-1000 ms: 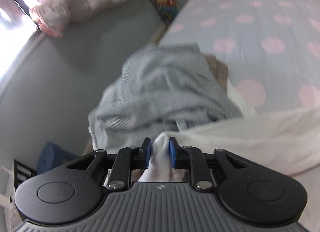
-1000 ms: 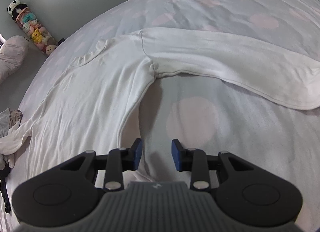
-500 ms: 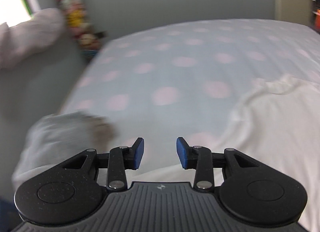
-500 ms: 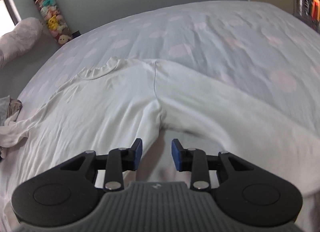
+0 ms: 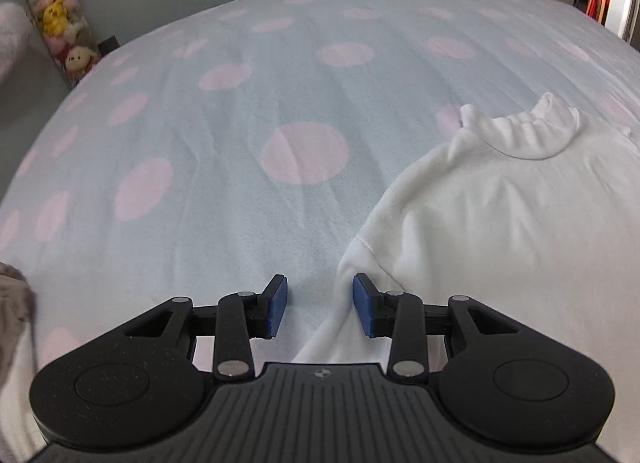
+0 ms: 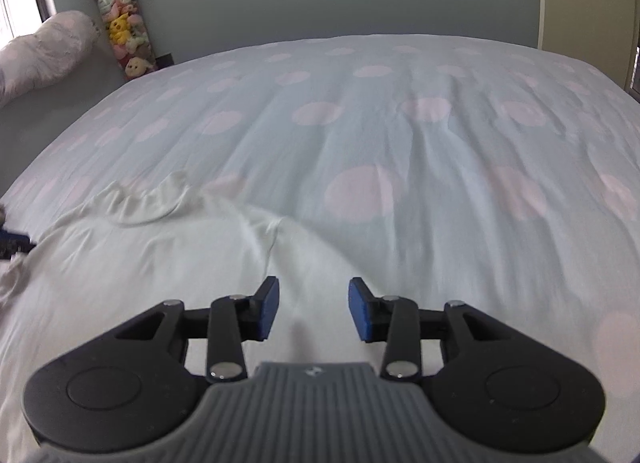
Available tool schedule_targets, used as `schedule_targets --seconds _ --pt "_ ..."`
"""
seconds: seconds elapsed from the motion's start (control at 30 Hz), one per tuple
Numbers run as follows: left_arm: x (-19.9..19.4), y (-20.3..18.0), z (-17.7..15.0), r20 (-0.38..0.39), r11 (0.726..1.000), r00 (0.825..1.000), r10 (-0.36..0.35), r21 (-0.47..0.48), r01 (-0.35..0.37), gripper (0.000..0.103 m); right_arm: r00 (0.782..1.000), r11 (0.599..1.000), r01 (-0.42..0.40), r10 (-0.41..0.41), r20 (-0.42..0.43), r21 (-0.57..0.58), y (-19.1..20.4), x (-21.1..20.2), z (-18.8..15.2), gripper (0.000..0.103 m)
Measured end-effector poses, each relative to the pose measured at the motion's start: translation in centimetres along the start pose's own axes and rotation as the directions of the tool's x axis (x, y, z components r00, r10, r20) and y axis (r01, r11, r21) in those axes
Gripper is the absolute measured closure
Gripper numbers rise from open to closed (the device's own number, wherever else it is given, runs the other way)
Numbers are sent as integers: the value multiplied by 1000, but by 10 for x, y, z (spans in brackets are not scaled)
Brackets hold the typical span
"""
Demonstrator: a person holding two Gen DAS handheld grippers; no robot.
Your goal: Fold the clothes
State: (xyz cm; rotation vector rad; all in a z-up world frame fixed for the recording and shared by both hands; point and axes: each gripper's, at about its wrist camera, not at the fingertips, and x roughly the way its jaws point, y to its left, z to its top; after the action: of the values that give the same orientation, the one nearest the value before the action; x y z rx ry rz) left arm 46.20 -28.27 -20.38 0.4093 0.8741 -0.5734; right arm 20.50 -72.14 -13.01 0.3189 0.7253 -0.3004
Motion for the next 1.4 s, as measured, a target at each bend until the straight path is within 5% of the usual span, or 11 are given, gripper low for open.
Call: schedule_targets --seconds 0.13,0.2,0.27,0.3,0.33,0.6,0.8,0.93,1.0,1.2,1.4 --pt "-2 1 -6 33 999 999 -33 -26 34 80 1000 1000 -3 3 -20 19 -2 29 6 61" --pt "-3 -5 -5 40 999 998 -47 -3 47 98 1000 1000 6 -6 -23 10 2 38 4 60" --pt "-4 -13 -4 41 1000 999 -26 11 25 101 1000 1000 24 -24 -12 -1 6 41 1 69" --pt "-5 -15 -3 44 1000 999 -11 17 10 101 999 999 37 -37 -13 -15 9 41 1 92" --pt "-6 -17 -2 52 1000 999 15 20 -17 101 999 998 49 -50 -15 -31 11 40 0 98" --pt "-19 -3 40 122 990 983 137 3 -138 102 982 980 178 -171 86 -88 18 23 21 101" --pt "19 -12 31 20 984 986 167 63 -167 102 985 980 169 -171 -2 -103 12 47 14 101" --pt "16 -15 19 65 980 983 173 90 -179 96 990 989 137 -138 -6 -51 2 47 12 96" --pt "1 -13 13 83 978 981 177 96 -185 78 992 992 123 -123 1 -28 -1 36 14 81" --pt "-72 -2 -26 73 989 989 130 55 -134 78 998 998 57 -58 -30 -39 18 -21 -4 78" --pt "-146 -3 -82 -85 999 996 -21 40 24 78 992 997 -5 -5 -126 -81 52 -87 -50 72"
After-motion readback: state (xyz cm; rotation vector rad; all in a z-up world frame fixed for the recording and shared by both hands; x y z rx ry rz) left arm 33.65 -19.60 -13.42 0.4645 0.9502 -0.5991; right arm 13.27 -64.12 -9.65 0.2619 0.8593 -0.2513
